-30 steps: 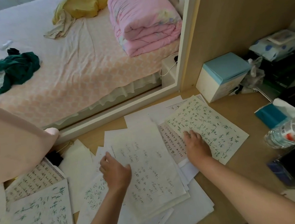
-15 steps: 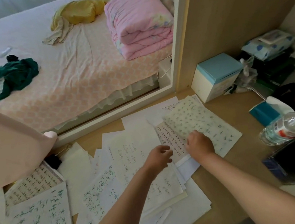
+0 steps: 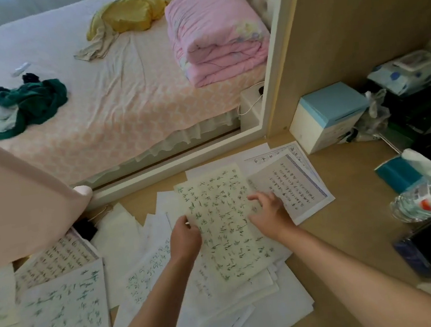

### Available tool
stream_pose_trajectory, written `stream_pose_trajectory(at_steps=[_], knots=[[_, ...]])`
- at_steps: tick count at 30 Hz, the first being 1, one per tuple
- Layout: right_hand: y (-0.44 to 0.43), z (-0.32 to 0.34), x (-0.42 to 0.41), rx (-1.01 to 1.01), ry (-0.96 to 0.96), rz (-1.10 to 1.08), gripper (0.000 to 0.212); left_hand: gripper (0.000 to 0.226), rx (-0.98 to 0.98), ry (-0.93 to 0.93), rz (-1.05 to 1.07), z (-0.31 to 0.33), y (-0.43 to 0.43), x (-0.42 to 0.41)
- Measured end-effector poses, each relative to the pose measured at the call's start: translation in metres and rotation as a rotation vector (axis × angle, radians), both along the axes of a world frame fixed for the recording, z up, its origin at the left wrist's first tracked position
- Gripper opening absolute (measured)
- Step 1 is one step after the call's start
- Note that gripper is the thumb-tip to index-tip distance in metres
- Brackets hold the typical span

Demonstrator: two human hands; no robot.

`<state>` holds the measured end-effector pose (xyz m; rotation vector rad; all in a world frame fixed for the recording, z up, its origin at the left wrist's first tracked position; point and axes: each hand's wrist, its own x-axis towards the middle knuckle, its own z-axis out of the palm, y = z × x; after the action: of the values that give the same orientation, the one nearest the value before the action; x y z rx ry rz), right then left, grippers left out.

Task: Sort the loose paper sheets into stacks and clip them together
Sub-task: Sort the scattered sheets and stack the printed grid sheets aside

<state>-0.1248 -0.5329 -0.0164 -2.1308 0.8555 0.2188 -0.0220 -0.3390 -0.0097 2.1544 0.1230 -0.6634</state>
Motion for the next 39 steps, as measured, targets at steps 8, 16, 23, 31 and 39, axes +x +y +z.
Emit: stream_pose_trajectory(at_steps=[8, 16, 23, 31, 39], knots=[[0.041, -0.015, 0.029, 0.053, 0.295, -0.164, 0.061, 0.028, 0.419, -0.043, -0.024, -0.030, 0.071, 0.003], [0.064, -0.018, 0.042, 0.212, 0.277, -0.307, 0.060, 0.071, 0.415, 0.050, -0.018, -0.032, 0.056, 0.001], [0.064, -0.020, 0.031, 0.220, 0.231, -0.154, 0.050, 0.048, 0.208, 0.096, 0.086, -0.039, 0.063, 0.011], [-0.002, 0.000, 0.005, 0.443, -0.128, -0.517, 0.027, 0.031, 0.323, -0.457, -0.192, -0.005, 0.030, 0.027], [-0.060, -0.020, -0.037, 0.394, -0.106, -1.019, 0.028, 0.061, 0.366, -0.287, -0.707, -0.009, -0.054, 0.045]])
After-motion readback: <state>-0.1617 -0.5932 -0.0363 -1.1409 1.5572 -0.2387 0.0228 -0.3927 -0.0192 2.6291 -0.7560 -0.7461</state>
